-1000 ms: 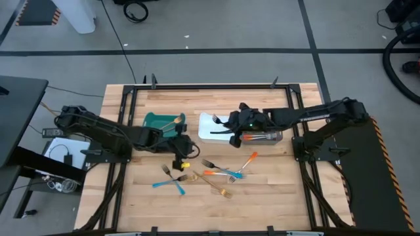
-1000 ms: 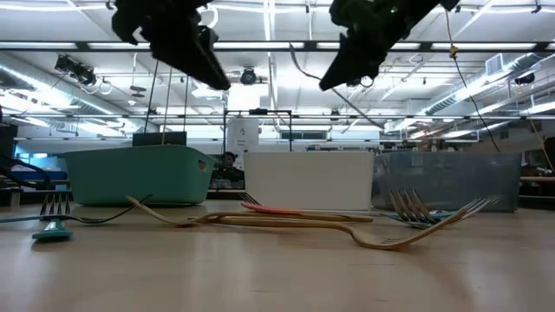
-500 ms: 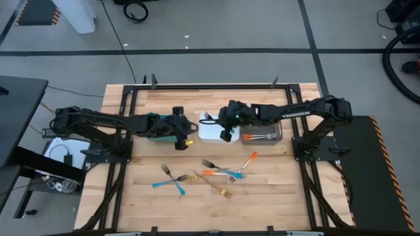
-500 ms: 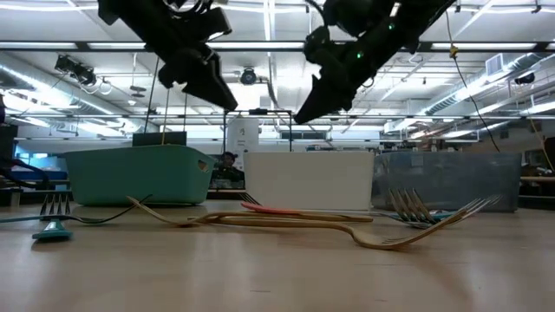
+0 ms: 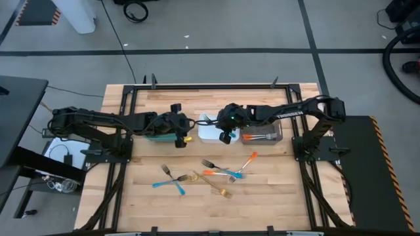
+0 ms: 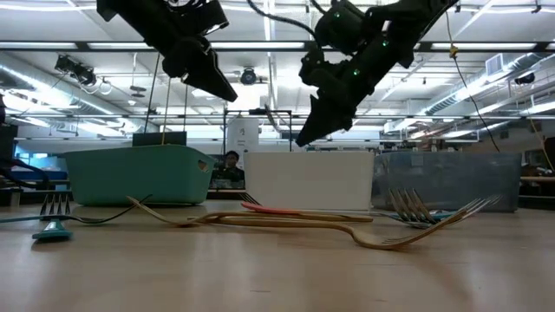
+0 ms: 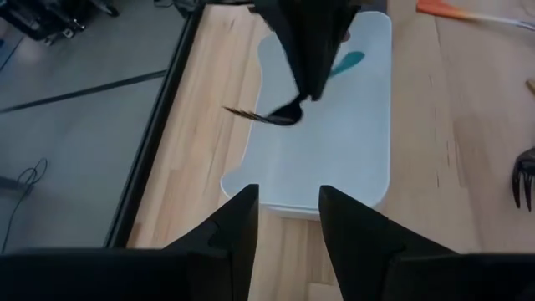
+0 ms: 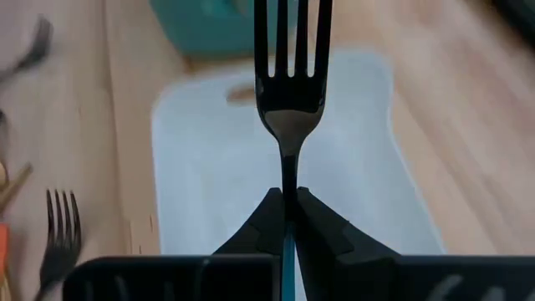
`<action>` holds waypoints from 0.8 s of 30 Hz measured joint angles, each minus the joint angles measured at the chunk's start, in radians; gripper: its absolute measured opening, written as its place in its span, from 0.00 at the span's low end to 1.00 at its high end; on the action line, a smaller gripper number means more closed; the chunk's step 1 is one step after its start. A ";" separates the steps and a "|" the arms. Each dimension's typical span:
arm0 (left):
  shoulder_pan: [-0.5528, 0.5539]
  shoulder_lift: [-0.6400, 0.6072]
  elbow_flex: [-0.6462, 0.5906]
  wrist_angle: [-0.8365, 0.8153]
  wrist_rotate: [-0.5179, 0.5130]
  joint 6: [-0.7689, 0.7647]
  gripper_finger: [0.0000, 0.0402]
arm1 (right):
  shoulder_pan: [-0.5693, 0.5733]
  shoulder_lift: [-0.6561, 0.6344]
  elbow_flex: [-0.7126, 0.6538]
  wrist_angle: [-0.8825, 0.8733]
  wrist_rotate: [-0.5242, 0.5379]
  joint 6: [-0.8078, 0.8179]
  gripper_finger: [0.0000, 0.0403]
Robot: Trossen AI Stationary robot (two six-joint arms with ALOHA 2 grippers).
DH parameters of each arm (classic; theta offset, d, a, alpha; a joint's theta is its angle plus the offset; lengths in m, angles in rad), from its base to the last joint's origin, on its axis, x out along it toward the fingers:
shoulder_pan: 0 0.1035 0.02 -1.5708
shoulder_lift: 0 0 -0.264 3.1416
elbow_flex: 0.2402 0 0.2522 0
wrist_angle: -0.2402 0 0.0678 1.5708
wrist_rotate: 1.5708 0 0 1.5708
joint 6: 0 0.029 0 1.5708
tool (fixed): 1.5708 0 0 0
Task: Sort silverware by color (type)
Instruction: Put the right blue fork into the white bin
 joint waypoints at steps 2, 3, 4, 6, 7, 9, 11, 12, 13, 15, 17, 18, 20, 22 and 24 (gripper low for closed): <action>0.000 0.000 0.000 0.000 0.000 -0.002 0.34 | -0.008 0.018 0.000 -0.020 -0.020 0.002 0.05; 0.000 0.000 0.000 0.000 0.000 -0.002 0.34 | -0.010 0.027 0.000 -0.025 -0.028 0.005 0.05; 0.000 0.000 0.000 0.001 0.000 -0.003 0.34 | -0.014 0.036 0.000 -0.026 -0.039 0.008 0.05; 0.000 0.000 0.000 0.001 0.000 -0.004 0.34 | -0.020 0.056 0.000 -0.028 -0.063 0.008 0.05; 0.000 0.000 0.000 0.000 0.000 -0.004 0.34 | -0.022 0.066 0.000 -0.028 -0.076 0.010 0.05; 0.000 0.000 0.000 0.001 0.000 -0.009 0.34 | -0.025 0.086 0.000 -0.029 -0.083 0.021 0.05; 0.000 0.000 0.000 0.001 0.000 -0.015 0.34 | -0.025 0.100 0.000 -0.028 -0.083 0.023 0.07; 0.000 0.000 0.000 0.000 0.000 -0.017 0.34 | -0.025 0.108 0.000 -0.025 -0.083 0.027 0.08; 0.000 0.000 0.000 -0.001 0.000 -0.019 0.34 | -0.027 0.114 0.000 -0.027 -0.082 0.038 0.09; 0.000 0.000 0.000 -0.007 0.000 -0.021 0.34 | -0.031 0.125 0.000 -0.030 -0.087 0.051 0.12; 0.000 0.000 0.000 -0.012 0.000 -0.026 0.34 | -0.035 0.125 0.000 -0.042 -0.088 0.052 0.16; 0.000 0.000 0.000 -0.015 0.000 -0.028 0.34 | -0.035 0.124 0.000 -0.039 -0.087 0.052 0.18; -0.002 0.000 0.000 -0.021 0.000 -0.030 0.34 | -0.037 0.115 0.000 -0.042 -0.087 0.052 0.22; -0.002 0.000 0.000 -0.029 0.000 -0.033 0.34 | -0.037 0.105 0.004 -0.041 -0.088 0.052 0.25; -0.008 0.000 0.000 -0.045 0.000 -0.054 0.34 | -0.037 0.095 0.014 -0.050 -0.088 0.053 0.28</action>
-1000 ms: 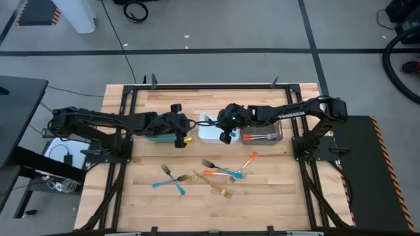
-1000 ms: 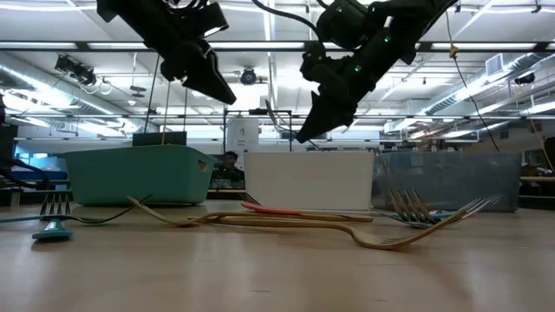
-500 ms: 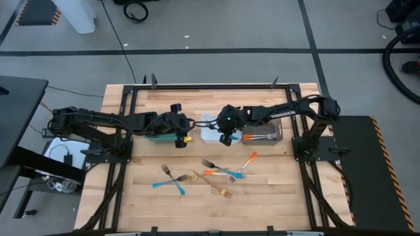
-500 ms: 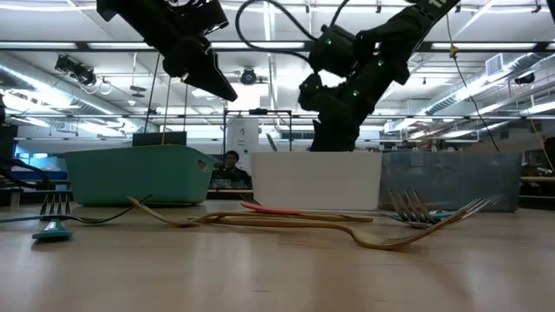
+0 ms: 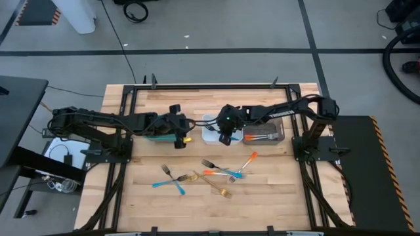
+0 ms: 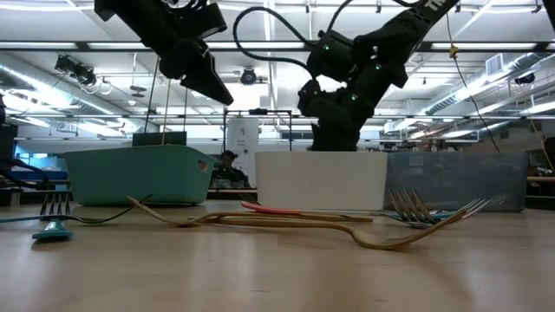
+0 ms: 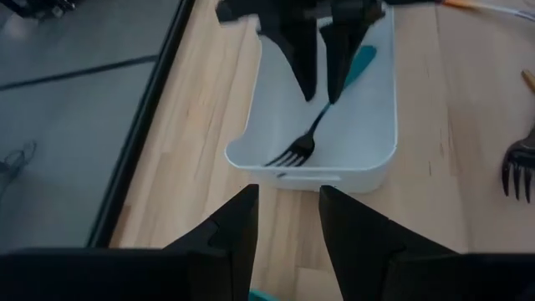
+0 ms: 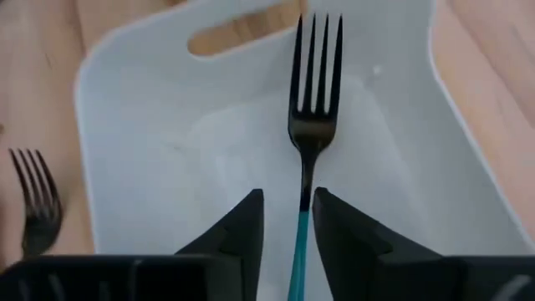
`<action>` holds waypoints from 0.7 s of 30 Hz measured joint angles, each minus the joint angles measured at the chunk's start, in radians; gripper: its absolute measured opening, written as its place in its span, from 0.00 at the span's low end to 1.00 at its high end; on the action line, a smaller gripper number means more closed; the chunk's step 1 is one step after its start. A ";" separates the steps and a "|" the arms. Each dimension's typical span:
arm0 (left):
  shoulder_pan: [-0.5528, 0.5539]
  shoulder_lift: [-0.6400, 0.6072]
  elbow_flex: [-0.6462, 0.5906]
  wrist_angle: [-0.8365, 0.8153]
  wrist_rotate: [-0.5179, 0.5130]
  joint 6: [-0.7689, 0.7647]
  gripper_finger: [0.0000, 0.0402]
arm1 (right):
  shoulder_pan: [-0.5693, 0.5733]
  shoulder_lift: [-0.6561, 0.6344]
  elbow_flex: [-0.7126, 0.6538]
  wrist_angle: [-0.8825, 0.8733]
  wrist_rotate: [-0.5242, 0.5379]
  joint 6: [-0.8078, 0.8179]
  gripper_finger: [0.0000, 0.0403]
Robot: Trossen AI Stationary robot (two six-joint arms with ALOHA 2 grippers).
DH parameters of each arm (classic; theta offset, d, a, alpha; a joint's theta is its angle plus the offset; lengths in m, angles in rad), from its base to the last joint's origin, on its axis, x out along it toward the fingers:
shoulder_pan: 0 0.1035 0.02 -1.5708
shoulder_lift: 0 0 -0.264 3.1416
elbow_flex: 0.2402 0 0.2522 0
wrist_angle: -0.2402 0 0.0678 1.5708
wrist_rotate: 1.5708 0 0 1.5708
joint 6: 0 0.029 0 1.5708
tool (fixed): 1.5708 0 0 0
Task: Sort silverware by color (type)
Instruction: Put the right blue fork into the white bin, then put the left blue fork into the white bin
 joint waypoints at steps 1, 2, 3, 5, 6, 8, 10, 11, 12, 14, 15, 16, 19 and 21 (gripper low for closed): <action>-0.001 0.000 0.000 -0.010 0.000 -0.007 0.34 | 0.000 -0.006 0.006 -0.007 0.000 0.000 0.29; -0.005 0.000 0.000 -0.022 0.001 -0.017 0.34 | 0.000 -0.013 0.015 -0.012 0.002 0.001 0.30; -0.010 0.000 0.000 -0.031 0.004 -0.031 0.34 | 0.000 -0.019 0.023 -0.015 0.008 0.004 0.30; -0.024 0.000 0.000 -0.045 0.006 -0.058 0.34 | 0.003 -0.026 0.032 -0.022 0.017 0.008 0.30; -0.033 0.000 0.000 -0.052 0.008 -0.068 0.34 | 0.004 -0.026 0.039 -0.035 0.020 0.008 0.30; -0.056 0.000 0.000 -0.069 0.008 -0.091 0.34 | 0.004 -0.025 0.053 -0.066 0.020 0.007 0.30; -0.081 0.000 0.000 -0.088 0.009 -0.122 0.34 | 0.004 -0.025 0.070 -0.075 0.021 -0.004 0.30; -0.095 0.000 0.000 -0.100 0.009 -0.144 0.34 | 0.004 -0.025 0.076 -0.083 0.023 -0.006 0.30; -0.108 0.000 0.000 -0.111 0.008 -0.168 0.34 | 0.004 -0.025 0.085 -0.098 0.023 -0.007 0.30; -0.134 0.000 0.000 -0.141 0.009 -0.212 0.34 | 0.004 -0.025 0.104 -0.114 0.024 -0.010 0.30; -0.146 0.000 0.000 -0.158 0.010 -0.236 0.34 | 0.007 -0.025 0.111 -0.109 0.024 -0.013 0.30; -0.159 0.000 0.000 -0.174 0.011 -0.258 0.34 | 0.010 -0.025 0.117 -0.108 0.028 -0.020 0.30; -0.193 0.000 0.000 -0.222 0.010 -0.323 0.34 | 0.023 -0.025 0.136 -0.117 0.055 -0.036 0.30; -0.215 0.000 0.000 -0.251 0.009 -0.362 0.34 | 0.033 -0.025 0.155 -0.114 0.068 -0.042 0.30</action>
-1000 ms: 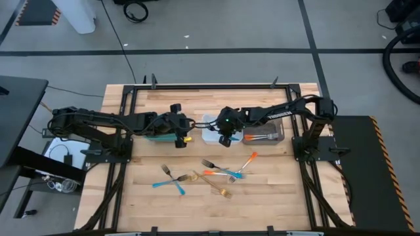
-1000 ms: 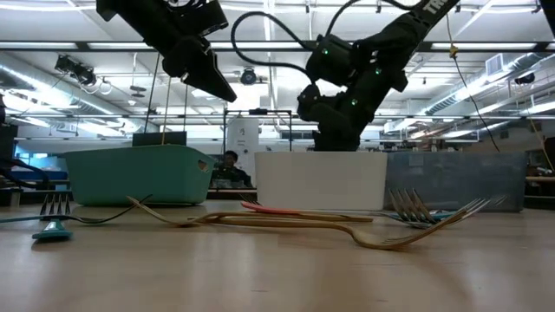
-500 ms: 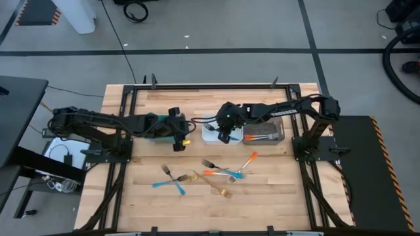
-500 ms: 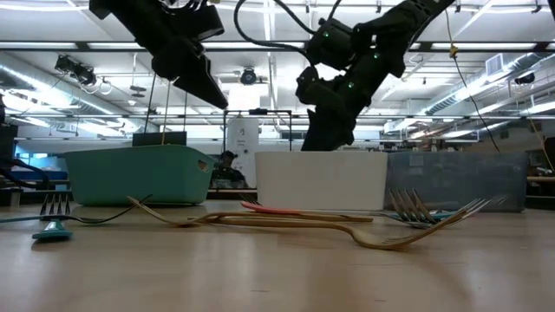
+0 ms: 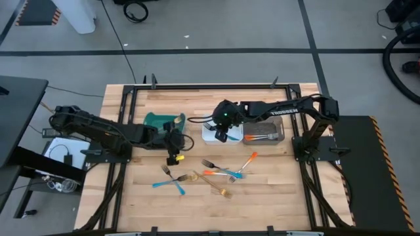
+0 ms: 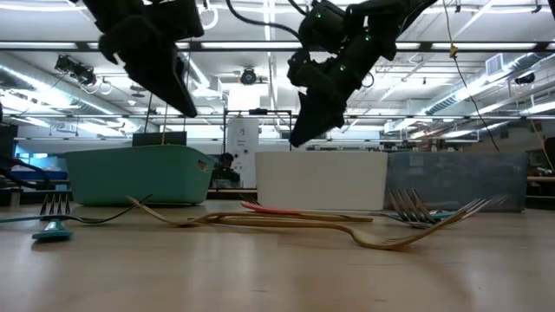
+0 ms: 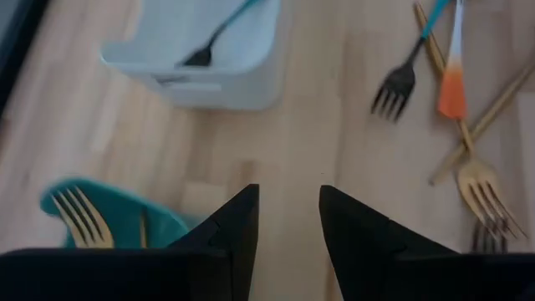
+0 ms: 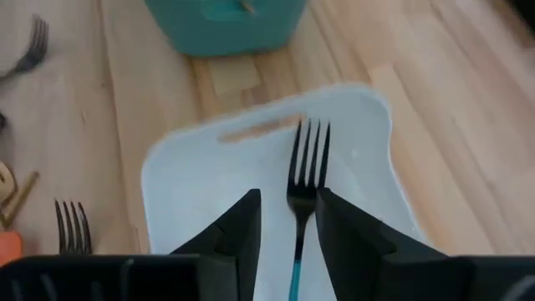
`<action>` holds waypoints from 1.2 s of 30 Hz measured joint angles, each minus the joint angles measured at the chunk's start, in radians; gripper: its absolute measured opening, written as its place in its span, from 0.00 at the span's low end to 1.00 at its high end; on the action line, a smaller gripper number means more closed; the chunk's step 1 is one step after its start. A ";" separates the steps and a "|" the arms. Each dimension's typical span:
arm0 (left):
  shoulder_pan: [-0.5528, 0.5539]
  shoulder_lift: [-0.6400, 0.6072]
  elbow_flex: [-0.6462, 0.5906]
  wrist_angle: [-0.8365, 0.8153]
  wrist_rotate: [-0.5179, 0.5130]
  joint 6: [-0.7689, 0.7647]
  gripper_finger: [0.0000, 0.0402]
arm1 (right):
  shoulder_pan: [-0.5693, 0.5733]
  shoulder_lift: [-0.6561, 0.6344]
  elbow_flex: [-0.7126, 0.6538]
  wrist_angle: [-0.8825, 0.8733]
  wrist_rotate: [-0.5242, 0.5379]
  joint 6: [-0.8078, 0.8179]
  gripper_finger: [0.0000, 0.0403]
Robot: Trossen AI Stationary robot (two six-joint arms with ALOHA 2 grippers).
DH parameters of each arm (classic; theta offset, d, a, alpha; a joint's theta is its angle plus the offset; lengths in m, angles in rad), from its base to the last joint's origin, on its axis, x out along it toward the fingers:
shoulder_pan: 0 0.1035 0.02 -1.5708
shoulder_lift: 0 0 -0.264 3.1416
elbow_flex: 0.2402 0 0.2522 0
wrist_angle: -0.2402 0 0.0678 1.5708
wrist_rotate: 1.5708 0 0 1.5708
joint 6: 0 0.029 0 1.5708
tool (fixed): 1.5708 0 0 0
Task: Sort silverware by color (type)
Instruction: Put the left blue fork into the white bin
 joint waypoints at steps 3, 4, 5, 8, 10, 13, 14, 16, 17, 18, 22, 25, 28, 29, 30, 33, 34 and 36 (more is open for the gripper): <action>-0.035 0.000 0.000 -0.045 -0.001 -0.063 0.34 | 0.018 0.000 0.031 -0.024 0.019 -0.004 0.30; -0.048 0.000 0.000 -0.062 -0.001 -0.083 0.34 | 0.025 0.000 0.039 -0.029 0.024 -0.004 0.30; -0.061 0.000 0.000 -0.079 -0.001 -0.101 0.34 | 0.031 0.000 0.047 -0.037 0.027 -0.004 0.30; -0.100 0.000 0.000 -0.117 -0.001 -0.161 0.34 | 0.053 0.000 0.068 -0.046 0.038 0.008 0.30; -0.124 0.000 0.000 -0.134 -0.001 -0.198 0.34 | 0.070 0.000 0.079 -0.051 0.038 0.024 0.30; -0.164 0.000 0.000 -0.155 -0.001 -0.248 0.34 | 0.099 0.000 0.088 -0.050 0.038 0.061 0.30; -0.178 0.000 0.000 -0.161 -0.001 -0.266 0.34 | 0.109 0.000 0.088 -0.050 0.038 0.071 0.30; -0.206 0.000 0.000 -0.170 -0.001 -0.292 0.34 | 0.130 0.000 0.088 -0.052 0.038 0.093 0.30; -0.219 0.000 0.000 -0.173 -0.001 -0.301 0.34 | 0.140 0.000 0.088 -0.052 0.038 0.106 0.30; -0.233 0.000 0.000 -0.175 -0.001 -0.315 0.34 | 0.151 0.000 0.088 -0.052 0.038 0.115 0.30; -0.283 0.000 0.000 -0.174 -0.008 -0.358 0.34 | 0.194 0.000 0.088 -0.052 0.046 0.135 0.30; -0.307 0.000 0.000 -0.174 -0.029 -0.388 0.34 | 0.226 0.000 0.069 -0.030 0.082 0.134 0.30; -0.321 0.000 0.000 -0.171 -0.056 -0.406 0.34 | 0.248 0.001 0.035 0.005 0.116 0.131 0.30; -0.325 0.000 0.000 -0.170 -0.066 -0.407 0.34 | 0.253 0.001 0.024 0.019 0.118 0.132 0.30; -0.325 0.000 0.000 -0.168 -0.074 -0.408 0.34 | 0.257 0.001 0.012 0.034 0.119 0.134 0.30; -0.325 0.000 0.000 -0.161 -0.080 -0.421 0.34 | 0.275 0.001 -0.014 0.063 0.121 0.124 0.30; -0.325 0.000 0.000 -0.160 -0.080 -0.426 0.34 | 0.283 0.001 -0.022 0.080 0.122 0.114 0.30; -0.325 0.000 0.000 -0.161 -0.081 -0.447 0.34 | 0.298 0.001 -0.044 0.138 0.121 0.105 0.30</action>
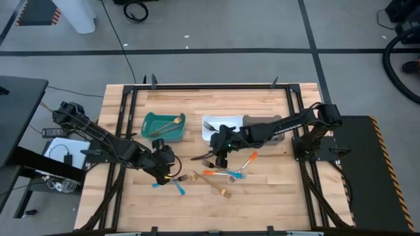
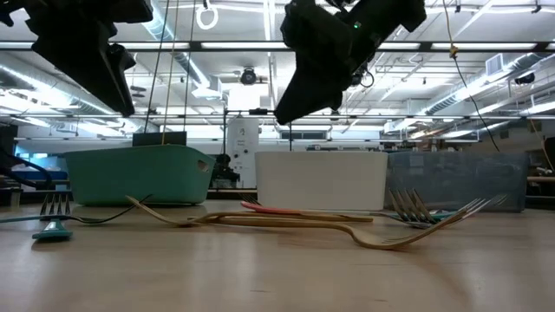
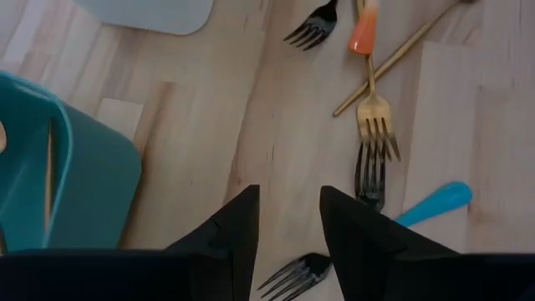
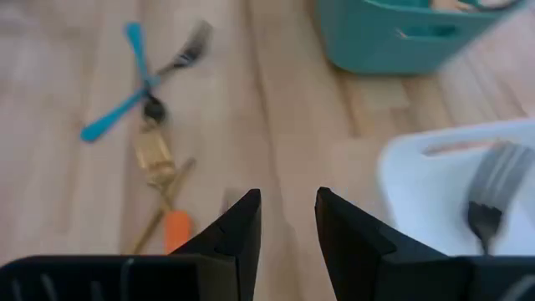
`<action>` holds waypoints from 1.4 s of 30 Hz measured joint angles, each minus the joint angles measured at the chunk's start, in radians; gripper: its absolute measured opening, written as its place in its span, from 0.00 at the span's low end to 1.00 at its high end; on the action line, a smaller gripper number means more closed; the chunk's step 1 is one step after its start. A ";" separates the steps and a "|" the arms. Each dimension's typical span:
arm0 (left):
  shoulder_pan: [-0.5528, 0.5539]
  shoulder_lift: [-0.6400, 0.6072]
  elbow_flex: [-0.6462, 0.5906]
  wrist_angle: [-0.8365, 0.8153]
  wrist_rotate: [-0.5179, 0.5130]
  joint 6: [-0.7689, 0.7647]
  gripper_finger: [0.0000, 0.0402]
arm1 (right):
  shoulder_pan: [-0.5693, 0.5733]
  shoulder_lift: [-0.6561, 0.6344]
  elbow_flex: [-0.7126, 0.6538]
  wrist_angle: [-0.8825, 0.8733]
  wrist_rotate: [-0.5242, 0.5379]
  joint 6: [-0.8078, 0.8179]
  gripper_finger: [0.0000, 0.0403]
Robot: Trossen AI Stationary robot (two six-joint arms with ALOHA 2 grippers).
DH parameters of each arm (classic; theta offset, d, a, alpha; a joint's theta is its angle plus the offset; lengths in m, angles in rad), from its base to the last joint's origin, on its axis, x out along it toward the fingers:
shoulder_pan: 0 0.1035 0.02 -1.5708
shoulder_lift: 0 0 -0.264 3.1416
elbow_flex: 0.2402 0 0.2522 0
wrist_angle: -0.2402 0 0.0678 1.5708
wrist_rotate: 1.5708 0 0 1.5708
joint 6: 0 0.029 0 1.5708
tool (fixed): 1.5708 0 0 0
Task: Sort silverware by color (type)
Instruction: Put the left blue fork into the white bin
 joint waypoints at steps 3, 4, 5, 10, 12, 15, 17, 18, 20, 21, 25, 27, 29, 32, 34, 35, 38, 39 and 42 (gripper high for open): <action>0.000 0.000 0.000 0.000 0.006 -0.063 0.34 | 0.021 0.001 -0.043 0.118 0.006 -0.003 0.30; 0.000 0.002 0.000 0.000 0.008 -0.085 0.34 | 0.030 0.002 -0.058 0.157 0.020 -0.010 0.30; 0.000 0.002 0.000 0.000 0.009 -0.103 0.34 | 0.038 0.002 -0.074 0.192 0.042 -0.020 0.30; 0.003 0.020 0.001 0.005 0.017 -0.131 0.34 | 0.075 0.002 -0.130 0.268 0.164 -0.041 0.30; 0.003 0.033 0.001 0.008 0.029 -0.136 0.34 | 0.082 0.002 -0.151 0.283 0.196 -0.040 0.30; 0.008 0.077 0.002 0.038 0.082 -0.135 0.34 | 0.089 0.003 -0.183 0.322 0.214 -0.027 0.30; 0.010 0.111 0.002 0.066 0.117 -0.129 0.34 | 0.090 0.003 -0.201 0.359 0.212 -0.020 0.30; 0.010 0.125 0.002 0.076 0.123 -0.128 0.34 | 0.090 0.003 -0.211 0.376 0.212 -0.019 0.30; 0.010 0.153 0.002 0.091 0.141 -0.136 0.34 | 0.090 0.003 -0.227 0.412 0.212 -0.022 0.30; 0.010 0.166 0.002 0.105 0.156 -0.141 0.34 | 0.090 0.003 -0.234 0.433 0.212 -0.022 0.30; 0.003 0.203 0.002 0.141 0.224 -0.162 0.34 | 0.089 0.003 -0.248 0.447 0.212 -0.025 0.30; -0.010 0.215 0.002 0.137 0.252 -0.175 0.34 | 0.090 0.003 -0.248 0.448 0.211 -0.028 0.30; -0.025 0.224 0.002 0.130 0.264 -0.191 0.34 | 0.091 0.003 -0.247 0.444 0.211 -0.028 0.30; -0.045 0.226 0.003 0.127 0.265 -0.215 0.34 | 0.090 0.003 -0.247 0.438 0.211 -0.029 0.30; -0.054 0.228 0.002 0.112 0.265 -0.228 0.33 | 0.090 0.003 -0.247 0.435 0.210 -0.029 0.30; -0.059 0.228 0.002 0.115 0.264 -0.241 0.32 | 0.090 0.003 -0.247 0.434 0.208 -0.029 0.30; -0.077 0.250 0.003 0.124 0.262 -0.265 0.31 | 0.090 0.003 -0.247 0.434 0.208 -0.029 0.30; -0.084 0.256 0.002 0.122 0.263 -0.272 0.31 | 0.090 0.003 -0.247 0.434 0.208 -0.029 0.30; -0.103 0.276 0.003 0.133 0.264 -0.298 0.30 | 0.092 0.003 -0.247 0.434 0.208 -0.025 0.30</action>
